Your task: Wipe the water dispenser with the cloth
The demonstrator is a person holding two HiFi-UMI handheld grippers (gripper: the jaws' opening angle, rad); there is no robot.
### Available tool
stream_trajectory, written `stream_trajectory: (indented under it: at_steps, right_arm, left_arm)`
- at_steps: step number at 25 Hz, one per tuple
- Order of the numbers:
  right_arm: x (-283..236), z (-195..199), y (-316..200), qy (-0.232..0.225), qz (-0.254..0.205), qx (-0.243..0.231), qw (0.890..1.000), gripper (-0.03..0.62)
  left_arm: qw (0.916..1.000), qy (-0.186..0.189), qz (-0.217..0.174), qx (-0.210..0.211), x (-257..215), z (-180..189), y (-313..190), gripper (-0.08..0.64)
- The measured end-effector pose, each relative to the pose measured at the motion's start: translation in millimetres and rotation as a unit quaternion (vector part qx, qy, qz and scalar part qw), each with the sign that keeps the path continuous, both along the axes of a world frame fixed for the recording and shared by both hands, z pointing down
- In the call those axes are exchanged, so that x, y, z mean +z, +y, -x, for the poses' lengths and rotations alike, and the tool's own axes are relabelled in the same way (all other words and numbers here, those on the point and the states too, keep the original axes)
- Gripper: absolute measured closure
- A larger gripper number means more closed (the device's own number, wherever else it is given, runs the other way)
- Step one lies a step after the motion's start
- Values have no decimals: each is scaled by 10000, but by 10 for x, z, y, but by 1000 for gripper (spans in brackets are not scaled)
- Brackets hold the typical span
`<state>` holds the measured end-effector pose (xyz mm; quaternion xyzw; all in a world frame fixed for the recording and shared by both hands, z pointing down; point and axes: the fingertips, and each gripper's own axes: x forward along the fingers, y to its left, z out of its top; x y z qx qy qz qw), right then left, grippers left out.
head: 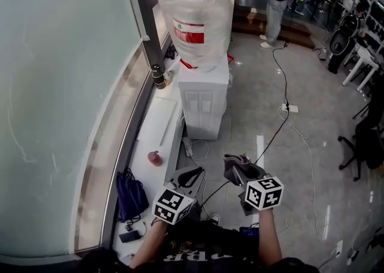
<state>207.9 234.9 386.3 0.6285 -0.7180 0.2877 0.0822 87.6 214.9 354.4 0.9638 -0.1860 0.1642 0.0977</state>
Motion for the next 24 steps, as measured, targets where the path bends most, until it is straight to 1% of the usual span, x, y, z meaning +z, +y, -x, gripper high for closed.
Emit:
stream_trajectory:
  at_steps: [3, 8, 16, 24]
  right_arm:
    - [-25, 79, 180, 40, -42, -120, 9999, 489]
    - [-86, 171, 403, 38, -119, -179, 9998, 489]
    - [-165, 230, 612, 57, -205, -158, 9996, 489]
    - [-160, 234, 681, 196, -186, -276, 9993, 491]
  left_arm:
    - [10000, 45, -30, 8, -41, 20, 227, 540]
    - [9998, 89, -153, 49, -129, 59, 476, 540]
    - [9997, 67, -233, 84, -173, 135, 692, 540]
    - [9994, 111, -282, 155, -168, 88, 805, 540]
